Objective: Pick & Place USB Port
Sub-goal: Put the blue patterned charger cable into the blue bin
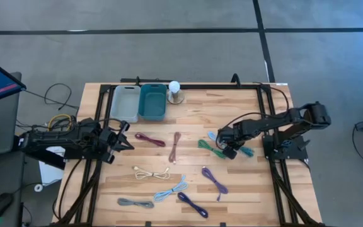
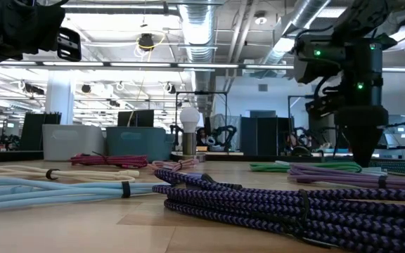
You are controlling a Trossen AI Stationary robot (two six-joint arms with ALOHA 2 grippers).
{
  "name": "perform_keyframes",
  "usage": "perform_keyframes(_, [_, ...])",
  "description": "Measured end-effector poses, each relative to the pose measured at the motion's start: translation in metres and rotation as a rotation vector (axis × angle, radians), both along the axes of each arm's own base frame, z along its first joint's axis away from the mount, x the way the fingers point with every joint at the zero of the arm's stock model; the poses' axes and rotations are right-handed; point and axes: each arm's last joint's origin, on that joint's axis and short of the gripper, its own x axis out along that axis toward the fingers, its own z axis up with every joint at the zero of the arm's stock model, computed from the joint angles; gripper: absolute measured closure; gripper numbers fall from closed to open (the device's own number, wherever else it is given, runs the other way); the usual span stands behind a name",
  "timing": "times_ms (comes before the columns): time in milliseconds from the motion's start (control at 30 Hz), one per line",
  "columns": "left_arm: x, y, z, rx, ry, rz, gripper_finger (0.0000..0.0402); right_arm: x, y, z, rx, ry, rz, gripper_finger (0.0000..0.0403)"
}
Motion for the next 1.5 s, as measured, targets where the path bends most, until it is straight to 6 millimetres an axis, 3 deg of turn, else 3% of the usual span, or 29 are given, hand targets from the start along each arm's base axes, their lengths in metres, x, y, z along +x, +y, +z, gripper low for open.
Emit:
perform_keyframes(67, [0.000,0.000,-0.001,0.000,0.007,0.000,0.0394,0.000,0.000,0.002,-0.001,-0.007,0.018,0.0386])
perform_keyframes(233, [0.003,0.000,-0.002,-0.002,0.034,0.000,0.0394,-0.001,0.000,0.008,-0.005,-0.036,0.043,0.0377])
perform_keyframes(367, [0.006,0.000,-0.005,-0.004,0.063,0.000,0.0394,-0.003,0.000,0.019,-0.029,-0.111,0.091,0.0392])
perform_keyframes(633, [0.006,0.000,-0.002,-0.002,0.036,0.000,0.0394,-0.011,-0.004,0.061,-0.107,-0.391,0.176,0.0392])
perform_keyframes(800, [0.006,0.000,-0.001,-0.002,0.030,0.000,0.0394,-0.010,-0.007,0.091,-0.154,-0.659,0.185,0.0392])
perform_keyframes(1167, [0.006,0.000,0.000,-0.001,0.011,0.003,0.0394,0.009,-0.007,0.122,-0.234,-1.025,0.341,0.0392])
perform_keyframes(1500, [0.013,0.012,-0.002,-0.164,0.050,0.388,0.0382,0.035,-0.009,0.119,-0.300,-1.127,0.467,0.0392])
